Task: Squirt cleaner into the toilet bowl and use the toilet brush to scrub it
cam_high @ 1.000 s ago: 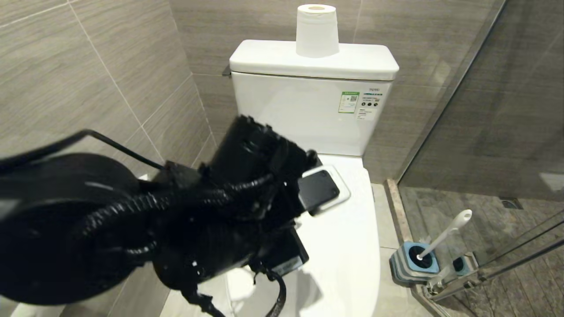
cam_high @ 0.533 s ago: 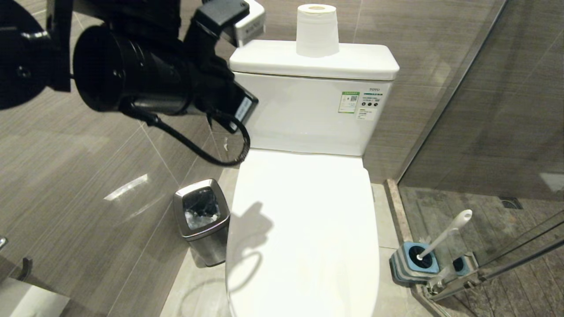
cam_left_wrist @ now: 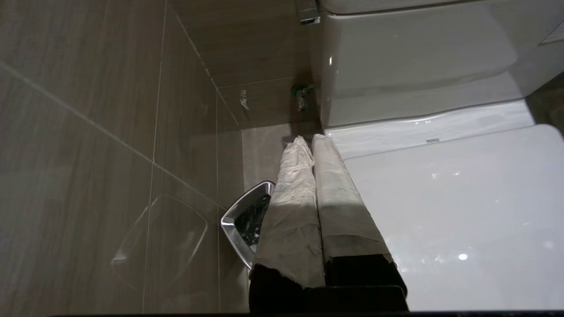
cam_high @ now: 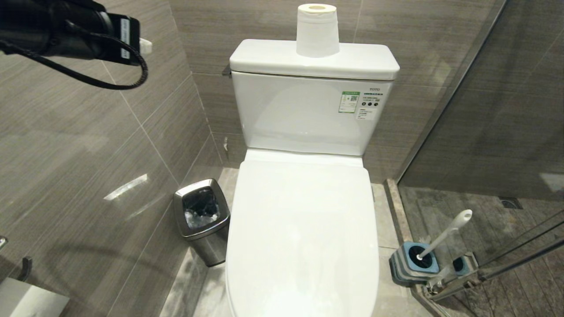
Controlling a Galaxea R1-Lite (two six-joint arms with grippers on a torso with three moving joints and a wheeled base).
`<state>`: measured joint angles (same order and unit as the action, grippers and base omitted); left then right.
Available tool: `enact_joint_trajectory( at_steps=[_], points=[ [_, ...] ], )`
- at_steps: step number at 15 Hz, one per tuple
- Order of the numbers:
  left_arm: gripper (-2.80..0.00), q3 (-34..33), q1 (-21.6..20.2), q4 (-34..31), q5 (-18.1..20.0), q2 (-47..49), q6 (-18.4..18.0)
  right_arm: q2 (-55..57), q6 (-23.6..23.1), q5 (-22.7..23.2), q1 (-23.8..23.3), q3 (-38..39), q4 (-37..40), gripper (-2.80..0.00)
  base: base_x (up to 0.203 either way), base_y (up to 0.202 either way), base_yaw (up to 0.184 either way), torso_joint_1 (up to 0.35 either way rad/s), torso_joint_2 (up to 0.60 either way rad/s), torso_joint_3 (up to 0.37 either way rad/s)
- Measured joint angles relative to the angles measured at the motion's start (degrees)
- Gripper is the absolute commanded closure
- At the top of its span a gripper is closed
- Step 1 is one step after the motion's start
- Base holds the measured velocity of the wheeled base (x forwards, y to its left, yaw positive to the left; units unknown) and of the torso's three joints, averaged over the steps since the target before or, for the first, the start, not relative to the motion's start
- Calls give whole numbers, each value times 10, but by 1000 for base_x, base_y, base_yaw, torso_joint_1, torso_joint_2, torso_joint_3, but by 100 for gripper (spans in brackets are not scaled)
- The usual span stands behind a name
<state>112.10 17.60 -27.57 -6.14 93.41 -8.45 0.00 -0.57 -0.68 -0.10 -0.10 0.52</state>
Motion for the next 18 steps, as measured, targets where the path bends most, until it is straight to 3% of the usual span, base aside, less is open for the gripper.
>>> enact_joint_trajectory(
  at_steps=[3, 5, 7, 11, 18],
  points=[
    [0, 1, -22, -4, 45, -61, 47, 0, 0, 0, 0, 0, 0, 0, 0, 0, 0, 0, 0, 0],
    [0, -7, -25, 40, 48, -95, 69, 0, 0, 0, 0, 0, 0, 0, 0, 0, 0, 0, 0, 0],
    [0, -11, -27, 85, 46, -131, 67, 0, 0, 0, 0, 0, 0, 0, 0, 0, 0, 0, 0, 0],
    [0, -29, -61, 80, 53, -209, 58, 0, 0, 0, 0, 0, 0, 0, 0, 0, 0, 0, 0, 0],
    [0, -217, -81, 27, 49, -413, 63, 0, 0, 0, 0, 0, 0, 0, 0, 0, 0, 0, 0, 0]
  ],
)
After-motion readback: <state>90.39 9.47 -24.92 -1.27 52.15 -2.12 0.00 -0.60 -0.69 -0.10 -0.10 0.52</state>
